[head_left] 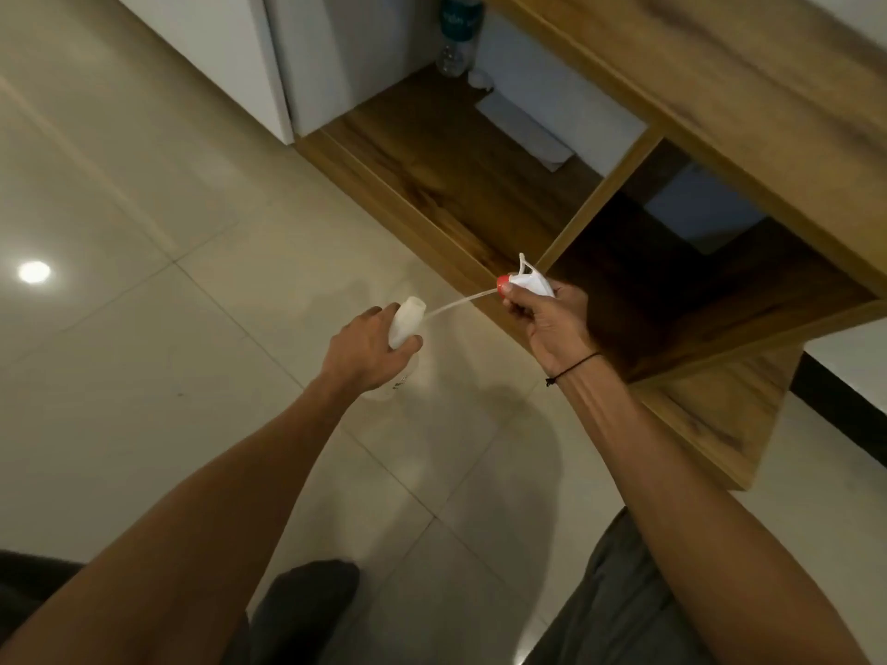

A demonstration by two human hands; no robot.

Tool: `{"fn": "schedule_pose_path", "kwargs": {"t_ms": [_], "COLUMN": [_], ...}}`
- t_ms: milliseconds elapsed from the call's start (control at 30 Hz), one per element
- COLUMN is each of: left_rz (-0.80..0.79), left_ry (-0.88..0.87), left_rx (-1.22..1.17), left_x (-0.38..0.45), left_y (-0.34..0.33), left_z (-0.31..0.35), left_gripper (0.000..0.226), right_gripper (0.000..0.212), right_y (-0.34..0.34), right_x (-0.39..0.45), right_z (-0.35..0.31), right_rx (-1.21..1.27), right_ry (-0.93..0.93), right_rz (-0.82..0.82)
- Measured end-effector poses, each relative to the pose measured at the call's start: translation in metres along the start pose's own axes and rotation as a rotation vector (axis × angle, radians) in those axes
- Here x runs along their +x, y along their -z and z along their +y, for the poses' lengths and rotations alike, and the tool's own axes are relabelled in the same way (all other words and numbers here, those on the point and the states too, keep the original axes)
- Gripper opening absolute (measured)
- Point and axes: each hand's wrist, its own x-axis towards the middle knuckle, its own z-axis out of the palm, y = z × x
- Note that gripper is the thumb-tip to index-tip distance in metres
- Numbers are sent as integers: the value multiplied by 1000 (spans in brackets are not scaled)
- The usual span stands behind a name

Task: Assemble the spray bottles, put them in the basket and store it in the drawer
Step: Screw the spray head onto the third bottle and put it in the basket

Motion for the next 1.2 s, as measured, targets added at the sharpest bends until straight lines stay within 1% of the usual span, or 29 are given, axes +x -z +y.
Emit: {"fn": "schedule_pose_path", "kwargs": {"t_ms": [133, 267, 367, 533, 767, 900, 1033, 1200], "left_rz": [-12, -37, -52, -51, -59, -57, -22, -16], "left_ry": [-61, -111, -142, -120, -135, -215, -293, -341], "left_rx": [-3, -15, -8, -5, 5, -12, 4, 16], "left_x": [5, 11, 16, 22, 22, 22, 22, 22], "left_y": [-21, -39, -48, -49, -49, -49, -48, -44], "left_z": [13, 30, 41, 43, 45, 53, 64, 79], "left_gripper": [43, 48, 50, 49, 50, 55, 56, 59], "right_gripper": [18, 15, 11, 7, 10, 12, 12, 12], "right_y": [28, 56, 75, 88, 93, 95, 97, 93], "right_x": [-4, -4, -7, -14, -18, -20, -24, -31], "right_z": [-21, -41, -53, -59, -72, -71, -70, -74], "right_rx": [190, 246, 204, 146, 153, 139, 51, 2], "right_ry": [-51, -42, -17, 24, 14, -3, -1, 37], "right_rz": [67, 117, 136, 161, 178, 164, 158, 122]}}
